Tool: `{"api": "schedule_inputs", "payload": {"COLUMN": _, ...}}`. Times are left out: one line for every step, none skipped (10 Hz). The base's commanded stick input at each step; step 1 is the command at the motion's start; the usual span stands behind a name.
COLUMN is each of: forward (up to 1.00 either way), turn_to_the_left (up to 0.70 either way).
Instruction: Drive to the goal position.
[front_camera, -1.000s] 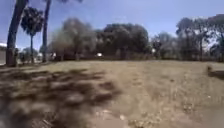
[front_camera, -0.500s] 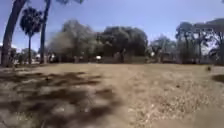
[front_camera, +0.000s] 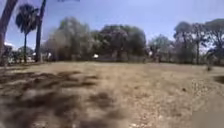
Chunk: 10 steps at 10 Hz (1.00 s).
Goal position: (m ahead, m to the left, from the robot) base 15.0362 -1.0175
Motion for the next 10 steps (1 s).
{"api": "schedule_inputs", "payload": {"forward": 0.70, "turn_to_the_left": 0.00}}
{"api": "schedule_inputs", "payload": {"forward": 0.70, "turn_to_the_left": -0.10}}
{"api": "schedule_inputs", "payload": {"forward": 0.70, "turn_to_the_left": -0.33}}
{"api": "schedule_inputs", "payload": {"forward": 0.70, "turn_to_the_left": -0.30}}
{"api": "schedule_inputs", "payload": {"forward": 0.70, "turn_to_the_left": 0.00}}
{"api": "schedule_inputs", "payload": {"forward": 0.70, "turn_to_the_left": 0.00}}
{"api": "schedule_inputs", "payload": {"forward": 0.70, "turn_to_the_left": 0.00}}
{"api": "schedule_inputs", "payload": {"forward": 0.70, "turn_to_the_left": 0.00}}
{"api": "schedule_inputs", "payload": {"forward": 0.70, "turn_to_the_left": 0.00}}
{"api": "schedule_inputs", "payload": {"forward": 0.70, "turn_to_the_left": -0.20}}
